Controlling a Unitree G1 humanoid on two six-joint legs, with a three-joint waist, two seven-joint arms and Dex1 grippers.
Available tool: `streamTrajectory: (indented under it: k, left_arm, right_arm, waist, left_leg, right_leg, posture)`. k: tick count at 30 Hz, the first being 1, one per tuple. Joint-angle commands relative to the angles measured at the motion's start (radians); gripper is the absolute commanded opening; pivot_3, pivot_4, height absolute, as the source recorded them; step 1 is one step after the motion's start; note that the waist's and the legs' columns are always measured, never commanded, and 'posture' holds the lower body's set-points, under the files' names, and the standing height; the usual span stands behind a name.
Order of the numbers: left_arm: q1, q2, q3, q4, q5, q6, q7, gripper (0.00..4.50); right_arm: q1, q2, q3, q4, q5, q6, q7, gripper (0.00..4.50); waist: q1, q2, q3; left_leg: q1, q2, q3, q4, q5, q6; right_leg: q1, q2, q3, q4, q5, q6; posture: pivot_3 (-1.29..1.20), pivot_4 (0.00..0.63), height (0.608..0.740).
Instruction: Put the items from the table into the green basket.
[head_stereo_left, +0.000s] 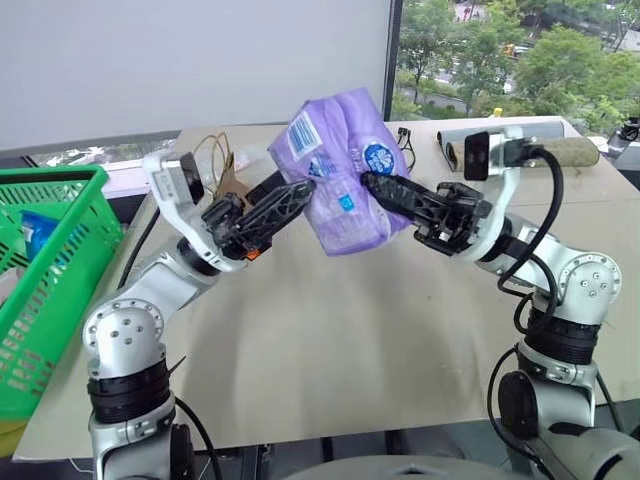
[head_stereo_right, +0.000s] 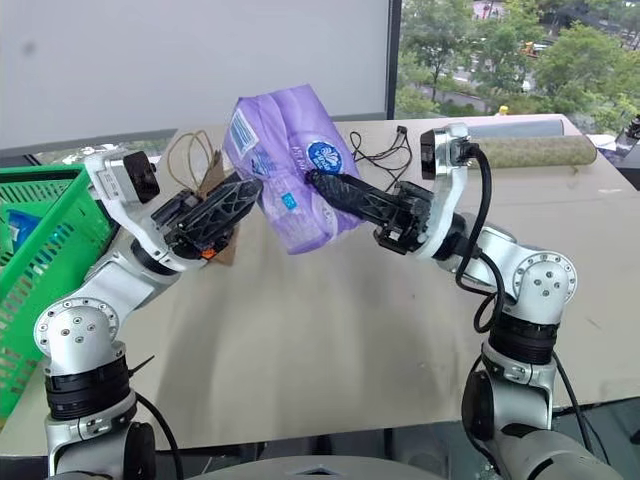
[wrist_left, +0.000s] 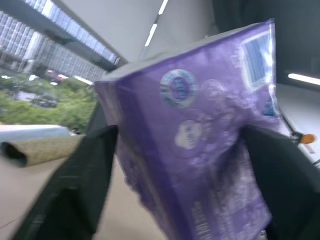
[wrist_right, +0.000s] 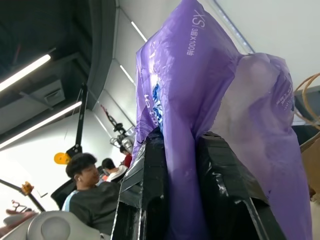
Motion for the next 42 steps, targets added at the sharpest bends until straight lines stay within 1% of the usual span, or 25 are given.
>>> streamTrajectory:
  k: [1,2,3,5,6,8,9,10,12,14,16,17,18,20,21,24,26,27,29,33,37,38,40,41,42]
  left_arm:
    - [-0.008,0.013,-0.012,-0.038,-0.054,0.005,-0.014,2.23]
    - [-0.004,0.016,-0.014,-0.040,-0.049,0.003,-0.014,1.83]
    - [-0.004,0.017,-0.012,-0.038,-0.046,-0.003,-0.008,1.35]
    - [-0.009,0.021,0.005,-0.033,-0.038,-0.021,0.012,0.45]
    - [-0.011,0.028,0.021,-0.030,-0.035,-0.028,0.024,0.23]
    - [0.001,0.074,0.065,-0.030,-0.023,-0.031,0.045,0.18]
    - [0.012,0.114,0.094,-0.033,-0.012,-0.028,0.055,0.18]
    - [0.022,0.150,0.118,-0.038,-0.005,-0.027,0.061,0.18]
    - [0.034,0.250,0.214,-0.036,-0.011,-0.024,0.068,0.18]
    - [0.040,0.355,0.327,-0.011,0.012,-0.036,0.087,0.18]
    - [0.046,0.413,0.389,0.008,0.045,-0.051,0.108,0.18]
    - [0.045,0.451,0.428,0.036,0.106,-0.074,0.127,0.18]
    - [0.044,0.502,0.472,0.086,0.212,-0.121,0.155,0.18]
    - [0.105,0.632,0.528,0.231,0.491,-0.213,0.191,0.18]
    - [0.140,0.675,0.539,0.300,0.604,-0.254,0.205,0.18]
    - [0.238,0.755,0.596,0.543,0.834,-0.362,0.223,0.18]
    - [0.281,0.773,0.625,0.682,0.923,-0.427,0.227,0.18]
    - [0.301,0.767,0.610,0.726,0.952,-0.462,0.209,0.18]
    - [0.292,0.731,0.556,0.765,0.957,-0.486,0.173,0.18]
    - [0.209,0.650,0.428,0.818,0.986,-0.537,0.151,0.18]
    - [0.128,0.574,0.348,0.885,0.991,-0.558,0.126,0.18]
    - [0.124,0.567,0.333,0.894,1.001,-0.562,0.123,0.97]
    - [0.099,0.561,0.311,0.919,1.028,-0.613,0.143,1.66]
    - [0.082,0.563,0.309,0.938,1.045,-0.648,0.166,2.44]
    - [0.061,0.564,0.314,0.954,1.053,-0.677,0.190,2.63]
  right_arm:
    - [0.002,-0.022,0.071,-0.030,0.026,-0.043,-0.022,0.71]
    - [0.003,-0.029,0.079,-0.028,0.014,-0.057,-0.023,1.22]
    - [0.003,-0.036,0.087,-0.025,-0.005,-0.070,-0.018,1.56]
    - [0.005,-0.048,0.097,-0.027,-0.033,-0.097,0.000,2.58]
    - [0.005,-0.053,0.099,-0.031,-0.045,-0.112,0.011,2.99]
    - [0.008,-0.072,0.099,-0.044,-0.085,-0.144,0.036,3.98]
    - [0.011,-0.089,0.097,-0.052,-0.127,-0.167,0.057,4.33]
    - [0.015,-0.107,0.099,-0.062,-0.175,-0.192,0.082,4.44]
    - [0.022,-0.184,0.136,-0.077,-0.336,-0.263,0.200,4.44]
    - [0.045,-0.258,0.194,-0.086,-0.533,-0.416,0.377,4.44]
    - [0.065,-0.292,0.230,-0.080,-0.660,-0.545,0.495,4.44]
    - [0.068,-0.312,0.244,-0.072,-0.709,-0.592,0.543,4.44]
    - [0.065,-0.331,0.252,-0.066,-0.736,-0.628,0.611,4.44]
    - [0.032,-0.341,0.234,-0.043,-0.709,-0.615,0.663,4.44]
    - [0.021,-0.339,0.228,-0.036,-0.701,-0.613,0.679,4.44]
    - [0.007,-0.338,0.224,-0.026,-0.695,-0.607,0.720,4.44]
    - [-0.006,-0.333,0.226,-0.009,-0.707,-0.608,0.729,4.44]
    - [-0.010,-0.331,0.227,-0.005,-0.711,-0.608,0.733,4.44]
    - [-0.016,-0.327,0.227,0.000,-0.714,-0.604,0.734,4.44]
    - [-0.023,-0.319,0.229,0.003,-0.740,-0.616,0.729,4.44]
    - [-0.026,-0.293,0.217,-0.010,-0.740,-0.609,0.683,4.44]
    - [-0.022,-0.294,0.217,-0.016,-0.741,-0.607,0.683,4.50]
    - [-0.012,-0.302,0.217,-0.030,-0.745,-0.604,0.682,4.50]
    - [-0.007,-0.304,0.212,-0.037,-0.743,-0.602,0.677,4.50]
    - [0.000,-0.306,0.207,-0.041,-0.741,-0.599,0.671,4.50]
  waist:
    - [-0.005,0.000,0.000]
    - [-0.007,0.000,0.000]
    - [-0.009,0.000,0.000]
    - [-0.008,0.000,0.000]
    - [-0.008,0.000,0.000]
    - [-0.008,0.000,0.000]
    - [-0.008,0.000,0.000]
    - [-0.009,0.000,0.000]
    - [-0.007,0.000,0.000]
    - [-0.004,0.000,0.001]
    - [0.000,0.000,0.001]
    - [0.005,0.001,0.002]
    - [0.009,0.001,0.002]
    - [0.018,0.002,0.005]
    - [0.018,0.002,0.006]
    - [0.031,0.005,0.007]
    - [0.045,0.004,0.009]
    - [0.049,0.003,0.010]
    - [0.062,0.000,0.011]
    - [0.105,-0.003,0.011]
    - [0.105,-0.010,0.007]
    - [0.098,-0.012,0.006]
    - [0.085,-0.014,0.004]
    - [0.082,-0.015,0.004]
    - [0.074,-0.016,0.003]
  left_leg:
    - [0.000,0.000,0.000,0.000,0.000,0.000]
    - [0.000,0.000,0.000,0.000,0.000,0.000]
    - [0.000,0.000,0.000,0.000,0.000,0.000]
    - [0.000,0.000,0.000,0.000,0.000,0.000]
    - [0.000,0.000,0.000,0.000,0.000,0.000]
    - [0.000,0.000,0.000,0.000,0.000,0.000]
    - [0.000,0.000,0.000,0.000,0.000,0.000]
    - [0.000,0.000,0.000,0.000,0.000,0.000]
    - [0.000,0.001,0.000,0.000,0.000,0.000]
    - [-0.002,0.001,0.000,0.000,0.000,0.000]
    - [-0.002,0.001,0.000,-0.001,0.000,0.000]
    - [-0.001,0.001,0.001,-0.002,0.000,0.000]
    - [0.000,0.001,0.002,-0.002,0.000,0.000]
    - [0.000,0.002,0.002,-0.002,0.000,0.000]
    - [0.001,0.002,0.002,-0.002,0.000,0.000]
    - [0.003,0.002,0.004,-0.006,0.000,0.000]
    - [0.003,0.003,0.004,-0.008,0.000,0.000]
    - [0.002,0.005,0.004,-0.009,0.000,0.000]
    - [0.001,0.005,0.004,-0.009,0.000,0.000]
    - [-0.001,0.002,0.001,-0.009,0.000,0.000]
    - [-0.003,0.001,-0.002,-0.008,0.000,0.000]
    - [-0.003,0.001,-0.003,-0.008,0.000,0.000]
    - [-0.003,0.001,-0.003,-0.009,0.000,-0.001]
    - [-0.004,0.001,-0.002,-0.010,-0.001,-0.001]
    - [-0.004,0.000,-0.002,-0.011,-0.001,-0.001]
  right_leg:
    - [0.000,0.000,0.000,0.000,0.000,0.000]
    - [0.000,0.000,0.000,0.000,0.000,0.000]
    - [0.000,0.000,0.001,0.000,0.000,0.000]
    - [0.000,0.000,0.001,-0.001,0.000,0.000]
    - [0.000,0.000,0.001,-0.001,0.000,0.000]
    - [0.000,0.001,0.001,-0.001,0.000,0.000]
    - [0.000,0.001,0.001,-0.001,0.000,0.000]
    - [0.000,0.001,0.001,-0.001,0.000,0.000]
    - [-0.001,0.002,0.001,-0.001,0.000,0.000]
    - [-0.002,0.002,0.001,-0.003,0.000,0.000]
    - [-0.001,0.002,-0.001,-0.004,0.000,0.001]
    - [-0.001,0.002,-0.002,-0.005,0.000,0.001]
    - [-0.001,0.002,-0.002,-0.005,0.000,0.001]
    - [-0.001,0.003,-0.002,-0.005,0.000,0.001]
    - [-0.001,0.004,-0.002,-0.005,0.000,0.000]
    - [-0.001,0.005,0.000,-0.005,0.000,0.000]
    - [-0.001,0.004,-0.001,-0.007,0.000,0.000]
    - [-0.002,0.003,-0.002,-0.007,0.000,0.000]
    - [-0.003,-0.001,-0.004,-0.007,0.000,0.000]
    - [-0.003,-0.013,-0.006,-0.008,0.000,0.000]
    - [-0.003,-0.016,-0.008,-0.008,0.000,-0.001]
    - [-0.003,-0.017,-0.008,-0.008,0.000,-0.001]
    - [-0.003,-0.018,-0.009,-0.008,0.001,-0.001]
    - [-0.004,-0.020,-0.009,-0.009,0.001,-0.001]
    - [-0.005,-0.020,-0.009,-0.009,0.001,-0.001]
  posture:
    - [-0.06,0.017,0.740]
    - [-0.06,0.016,0.740]
    - [-0.06,0.016,0.740]
    - [-0.06,0.012,0.740]
    - [-0.06,0.014,0.740]
    - [-0.05,0.018,0.740]
    - [-0.04,0.018,0.740]
    - [-0.04,0.018,0.740]
    - [-0.03,0.021,0.740]
    - [-0.02,0.027,0.740]
    - [0.00,0.033,0.740]
    - [0.01,0.037,0.740]
    - [0.03,0.040,0.740]
    - [0.04,0.041,0.740]
    - [0.04,0.046,0.740]
    - [0.04,0.050,0.740]
    - [0.05,0.054,0.740]
    - [0.05,0.054,0.740]
    - [0.04,0.055,0.740]
    - [0.03,0.056,0.740]
    - [0.01,0.060,0.740]
    - [-0.01,0.056,0.740]
    - [-0.01,0.054,0.740]
    - [-0.01,0.055,0.740]
    - [-0.01,0.055,0.740]
